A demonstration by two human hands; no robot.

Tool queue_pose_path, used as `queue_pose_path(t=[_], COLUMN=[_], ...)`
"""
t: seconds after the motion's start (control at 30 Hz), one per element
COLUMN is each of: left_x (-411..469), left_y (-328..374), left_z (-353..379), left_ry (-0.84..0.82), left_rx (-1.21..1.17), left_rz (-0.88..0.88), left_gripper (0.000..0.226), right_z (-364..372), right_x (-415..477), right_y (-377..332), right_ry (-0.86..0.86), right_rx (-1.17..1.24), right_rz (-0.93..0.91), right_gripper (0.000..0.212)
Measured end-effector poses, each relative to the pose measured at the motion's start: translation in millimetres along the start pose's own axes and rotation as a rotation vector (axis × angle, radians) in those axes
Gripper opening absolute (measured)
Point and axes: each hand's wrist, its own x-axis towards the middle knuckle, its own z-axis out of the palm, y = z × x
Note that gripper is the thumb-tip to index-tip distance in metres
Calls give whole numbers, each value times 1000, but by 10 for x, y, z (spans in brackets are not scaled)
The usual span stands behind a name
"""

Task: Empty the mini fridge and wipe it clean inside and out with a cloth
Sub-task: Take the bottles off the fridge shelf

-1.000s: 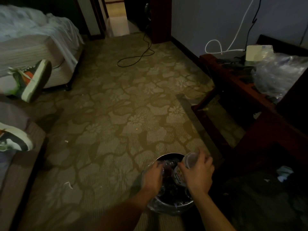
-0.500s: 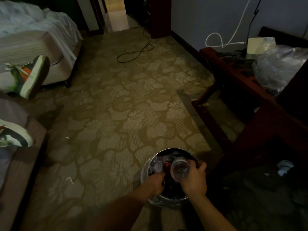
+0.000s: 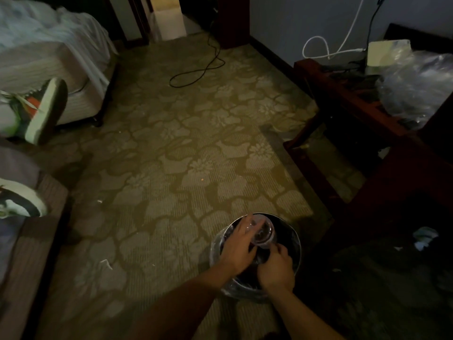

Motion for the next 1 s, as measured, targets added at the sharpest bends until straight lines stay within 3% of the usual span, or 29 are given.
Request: queue_pose_path(t=[0.2, 0.37, 0.57, 0.7, 0.8, 1.0], left_x=[-28, -155, -383, -375, -335, -406], left_y=[-12, -103, -240, -143, 33, 284], left_z=[122, 251, 223, 13, -223, -658], left_ry=[-88, -111, -174, -290, -251, -187], left_rx=[116, 87, 155, 169, 121, 89], left_rz=[182, 96, -17, -91, -137, -49], left_gripper=[83, 69, 85, 75, 55, 62], right_z=[14, 39, -29, -228, -398, -782], right_x=[63, 109, 127, 117, 59, -137], right_y=[9, 8, -66, -131, -77, -73], right_ry=[6, -81, -170, -146, -87, -18], right_rx=[-49, -76, -54, -23, -21, -20], right_rz=[38, 19, -10, -17, -23, -74], right_gripper=[59, 51, 35, 31, 30, 29])
